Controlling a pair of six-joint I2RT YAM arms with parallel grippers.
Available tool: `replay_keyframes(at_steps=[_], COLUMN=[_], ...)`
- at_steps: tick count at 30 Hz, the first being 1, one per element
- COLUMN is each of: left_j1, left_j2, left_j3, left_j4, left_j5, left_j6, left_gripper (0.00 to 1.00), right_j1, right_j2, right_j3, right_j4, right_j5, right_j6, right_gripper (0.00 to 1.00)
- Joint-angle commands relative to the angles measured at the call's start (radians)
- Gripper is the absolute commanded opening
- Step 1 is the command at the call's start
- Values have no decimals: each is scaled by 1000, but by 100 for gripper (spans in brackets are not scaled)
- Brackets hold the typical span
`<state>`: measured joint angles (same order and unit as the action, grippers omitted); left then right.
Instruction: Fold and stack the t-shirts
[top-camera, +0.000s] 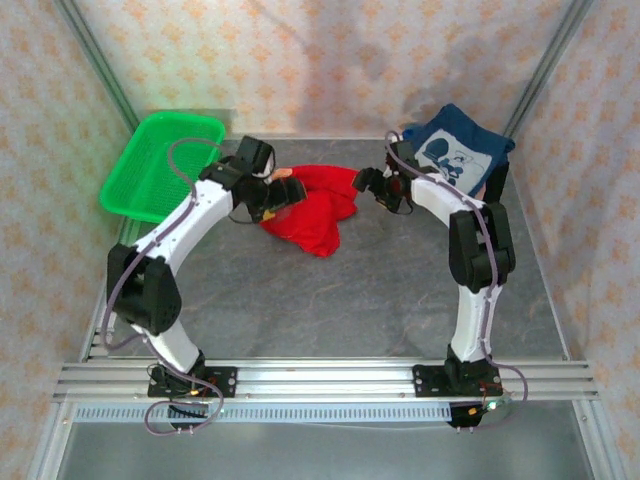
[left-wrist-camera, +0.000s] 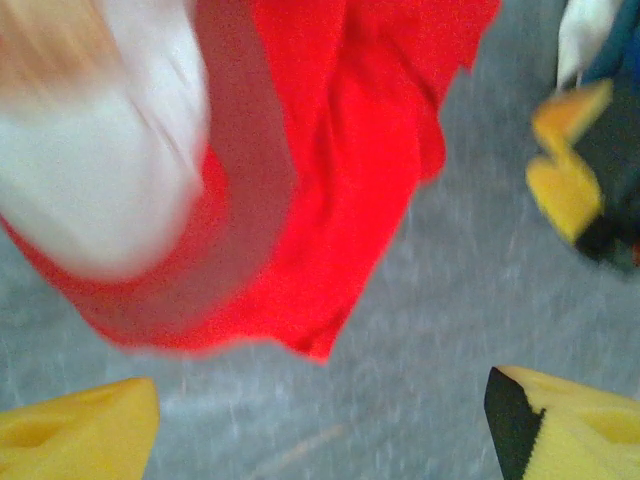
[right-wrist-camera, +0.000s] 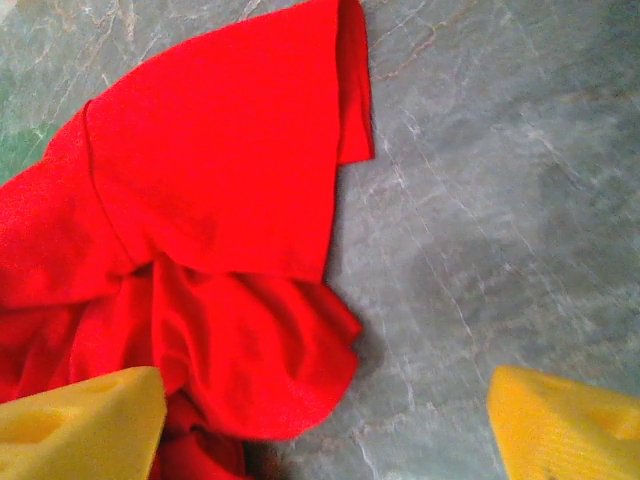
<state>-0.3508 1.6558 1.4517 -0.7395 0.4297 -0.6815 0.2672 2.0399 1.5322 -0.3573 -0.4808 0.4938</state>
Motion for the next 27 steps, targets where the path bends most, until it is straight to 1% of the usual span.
replay_keyframes(at_steps=[1,3,5,10,17,19,21,23,25,27], left_j1=[-26,-38,-47,-65,-105,-115,-123,-131,-138,-141], left_j2=[-62,-89,-96,-65,80,124,165,205,237,248], left_j3=[-137,-214,-252,-276,-292,-285,-276,-245,-217,-207], left_j4=[23,68,90,179,381,413,440,430,422,433], left_j5=[3,5,1,11,91,104,110,105,98,96], left_j6=[-94,-138,-157,-182,-279,-297,-310,-300,-293,-295], left_gripper=[84,83,83,83,77,76,75,74,71,66], right_j1=[-6,-5,-5,-5,3,5,9,15,18,20], right_j2=[77,117,145,201,252,275,305,323,331,334], right_j3=[55,78,92,121,136,170,225,258,265,269], right_j4=[39,55,80,128,200,192,144,114,118,124], right_j5=[-40,-62,-77,-118,-144,-154,-157,-154,-154,-156], right_j6=[53,83,107,160,236,239,226,216,223,233], right_gripper=[76,70,65,56,46,43,39,36,30,18])
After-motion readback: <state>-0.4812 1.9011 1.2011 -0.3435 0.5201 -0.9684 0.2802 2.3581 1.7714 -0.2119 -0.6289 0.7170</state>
